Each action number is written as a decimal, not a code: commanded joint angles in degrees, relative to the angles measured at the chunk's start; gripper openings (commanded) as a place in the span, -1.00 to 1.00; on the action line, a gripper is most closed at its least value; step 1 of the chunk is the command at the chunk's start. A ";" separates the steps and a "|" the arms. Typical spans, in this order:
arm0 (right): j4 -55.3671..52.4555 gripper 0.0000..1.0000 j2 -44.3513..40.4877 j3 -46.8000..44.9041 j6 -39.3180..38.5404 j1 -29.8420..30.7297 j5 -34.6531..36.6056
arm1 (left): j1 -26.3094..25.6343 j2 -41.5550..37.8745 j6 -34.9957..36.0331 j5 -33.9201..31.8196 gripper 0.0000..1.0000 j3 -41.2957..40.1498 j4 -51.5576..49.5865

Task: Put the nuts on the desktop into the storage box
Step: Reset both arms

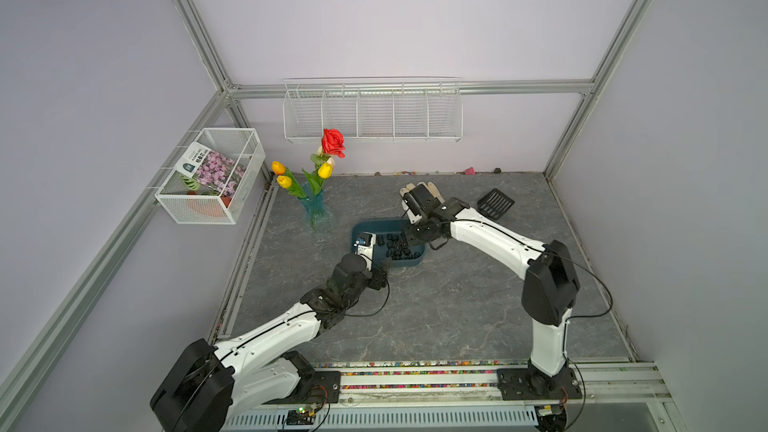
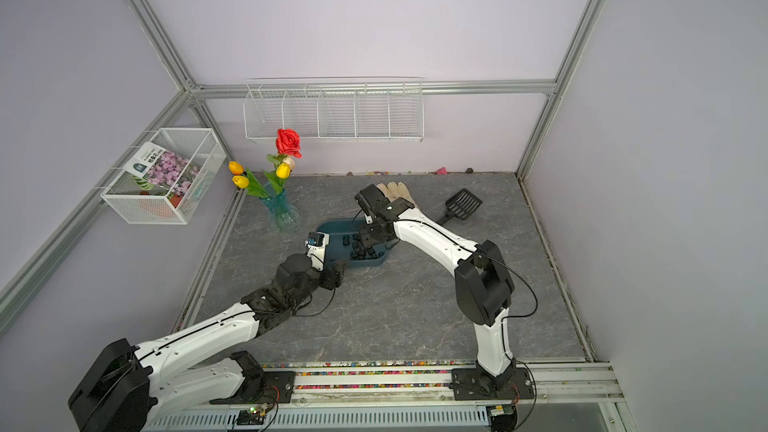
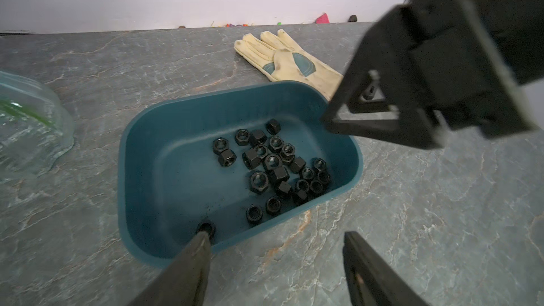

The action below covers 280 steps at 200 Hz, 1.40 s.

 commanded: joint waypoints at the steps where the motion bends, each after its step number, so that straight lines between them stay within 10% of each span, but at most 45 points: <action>1: 2.06 0.00 -6.03 -6.20 0.30 0.10 5.31 | 0.40 -2.24 -2.21 -7.79 0.50 3.46 -4.68; 55: 6.97 0.09 -22.71 -24.59 0.74 -4.75 14.17 | 11.61 -7.03 -3.29 -14.02 0.53 5.19 -6.17; 118: 33.09 0.15 -43.47 -53.61 -4.98 -25.85 23.61 | 30.21 -1.94 2.86 -16.83 0.54 -1.77 10.44; 227: 103.11 0.20 -18.84 -76.29 -25.36 -33.27 13.20 | 44.50 20.75 7.42 2.49 0.57 -5.08 35.81; 280: 88.26 0.80 -20.69 -70.43 -20.27 -38.71 7.28 | 44.50 23.39 10.28 8.18 0.60 -5.97 39.93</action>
